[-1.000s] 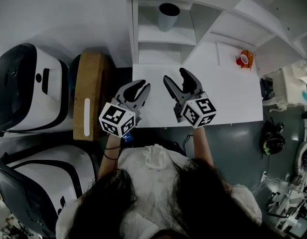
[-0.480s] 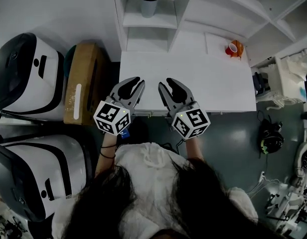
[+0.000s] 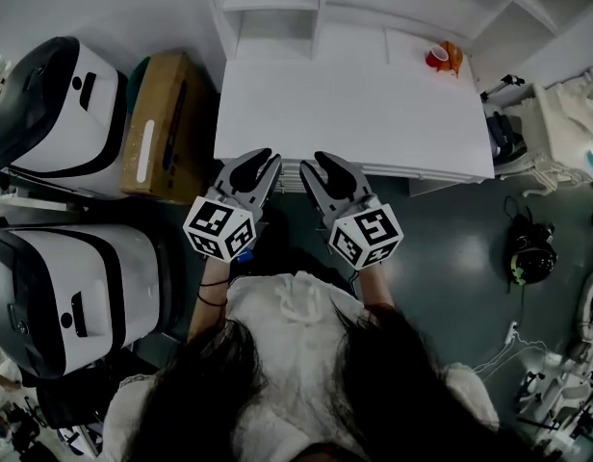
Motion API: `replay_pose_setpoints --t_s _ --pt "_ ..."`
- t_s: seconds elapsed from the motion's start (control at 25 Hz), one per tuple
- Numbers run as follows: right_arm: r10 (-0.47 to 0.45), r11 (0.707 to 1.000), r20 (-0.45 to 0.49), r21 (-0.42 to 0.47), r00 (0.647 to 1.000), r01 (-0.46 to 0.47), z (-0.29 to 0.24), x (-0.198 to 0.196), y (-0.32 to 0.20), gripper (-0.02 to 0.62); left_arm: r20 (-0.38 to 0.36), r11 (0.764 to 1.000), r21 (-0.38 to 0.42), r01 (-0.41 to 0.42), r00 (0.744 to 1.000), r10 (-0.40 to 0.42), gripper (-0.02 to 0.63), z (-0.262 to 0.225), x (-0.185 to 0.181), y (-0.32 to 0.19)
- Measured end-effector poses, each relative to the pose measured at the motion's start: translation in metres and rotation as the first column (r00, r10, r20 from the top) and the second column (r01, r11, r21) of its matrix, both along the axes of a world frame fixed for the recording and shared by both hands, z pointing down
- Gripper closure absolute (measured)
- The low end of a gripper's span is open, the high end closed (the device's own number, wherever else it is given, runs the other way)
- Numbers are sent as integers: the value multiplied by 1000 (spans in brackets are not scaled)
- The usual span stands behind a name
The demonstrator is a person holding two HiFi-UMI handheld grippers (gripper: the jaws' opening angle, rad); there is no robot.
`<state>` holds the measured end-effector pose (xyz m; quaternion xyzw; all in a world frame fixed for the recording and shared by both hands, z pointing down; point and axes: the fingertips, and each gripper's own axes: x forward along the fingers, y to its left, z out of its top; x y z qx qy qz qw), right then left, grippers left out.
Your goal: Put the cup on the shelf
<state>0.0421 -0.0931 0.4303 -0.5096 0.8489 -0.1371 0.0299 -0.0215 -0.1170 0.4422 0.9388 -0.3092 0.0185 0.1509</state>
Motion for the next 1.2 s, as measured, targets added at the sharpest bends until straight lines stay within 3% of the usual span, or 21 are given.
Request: replay_pose_setpoints --t_s 0.32,0.64,1.2 --pt "-15 1000 22 -5 1000 16 9 -15 54 471 36 1000 -9 1 999 0 538 2 -10 56" --pt "-4 1000 24 3 1000 4 5 -26 68 477 43 1000 5 -22 999 22 538 -7 -18 73" --pt "6 1000 8 -30 1000 -6 13 -127 102 489 51 999 -15 -29 998 29 538 4 -117 110"
